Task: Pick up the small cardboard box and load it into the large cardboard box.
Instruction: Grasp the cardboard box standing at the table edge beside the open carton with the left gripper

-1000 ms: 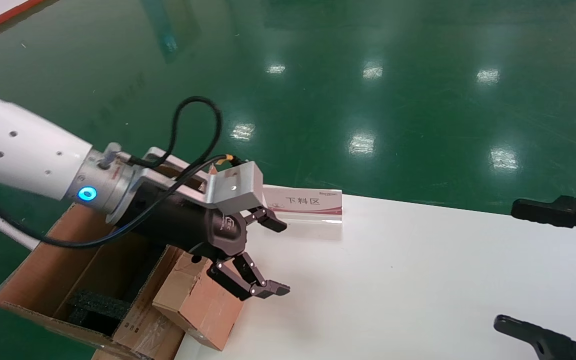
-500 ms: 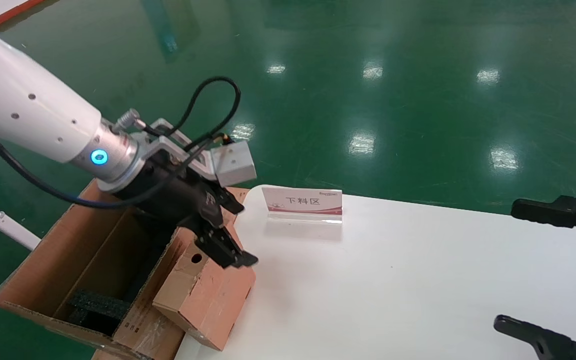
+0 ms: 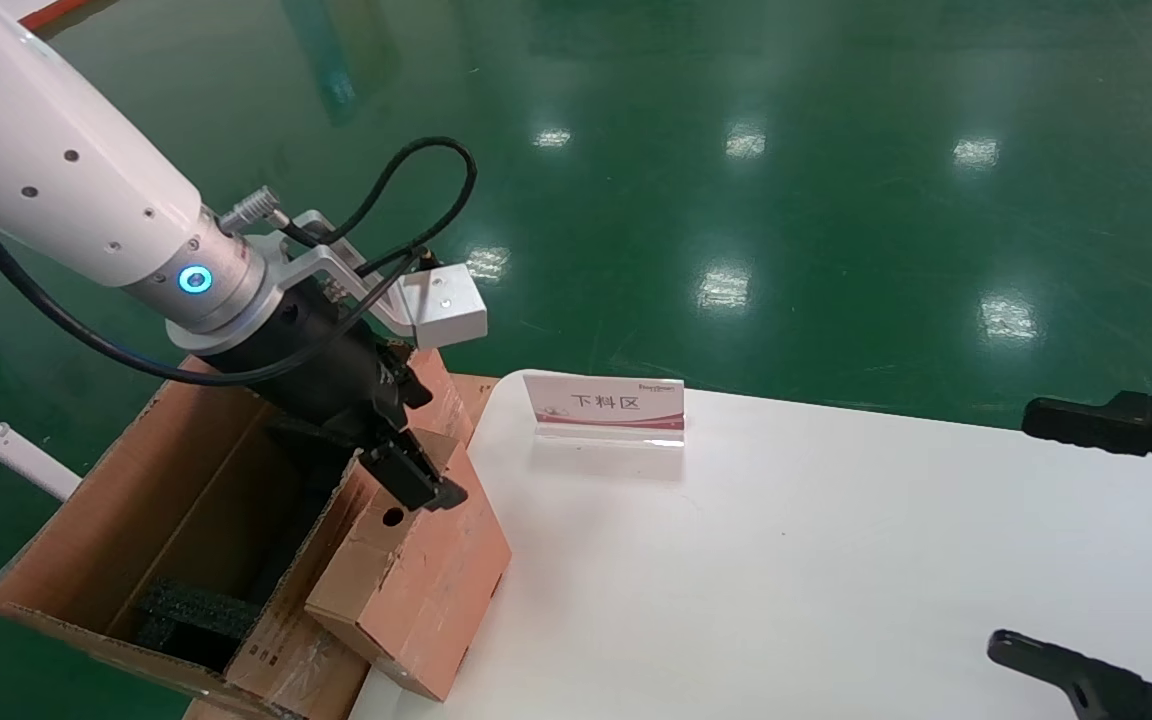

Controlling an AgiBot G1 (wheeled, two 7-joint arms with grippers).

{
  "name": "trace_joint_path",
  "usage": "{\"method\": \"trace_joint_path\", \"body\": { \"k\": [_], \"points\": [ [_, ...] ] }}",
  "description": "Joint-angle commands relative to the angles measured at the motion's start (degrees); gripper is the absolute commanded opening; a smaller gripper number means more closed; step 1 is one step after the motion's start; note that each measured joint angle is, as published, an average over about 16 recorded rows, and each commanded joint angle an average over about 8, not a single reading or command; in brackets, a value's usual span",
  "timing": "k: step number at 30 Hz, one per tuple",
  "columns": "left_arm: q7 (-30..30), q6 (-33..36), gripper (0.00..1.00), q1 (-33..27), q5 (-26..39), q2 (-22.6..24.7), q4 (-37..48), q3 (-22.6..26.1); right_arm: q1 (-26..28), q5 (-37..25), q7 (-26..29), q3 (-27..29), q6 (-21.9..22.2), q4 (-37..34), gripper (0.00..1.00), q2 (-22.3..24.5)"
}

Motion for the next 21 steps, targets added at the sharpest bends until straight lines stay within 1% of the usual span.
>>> {"method": "trace_joint_path", "body": {
  "k": [1,6,11,21],
  "points": [
    [-1.1,0.0,1.0,-1.4,-0.4,0.5,0.0,2.5,0.0,0.0,0.0,0.0,0.0,0.0,1.0,0.0],
    [-3.3,-0.3,1.0,-4.6,-2.0,1.4,-0.1,8.0,0.0,0.0,0.0,0.0,0.0,0.0,1.0,0.0],
    [-5.0,-0.7,1.0,-6.7,-3.4,1.6,-0.1,12.4,0.0,0.0,0.0,0.0,0.0,0.0,1.0,0.0],
    [-7.4,-1.8,1.0,-8.4,-5.1,1.6,-0.2,18.4,0.0,0.1,0.0,-0.1,0.0,0.0,1.0,0.0]
  ]
}}
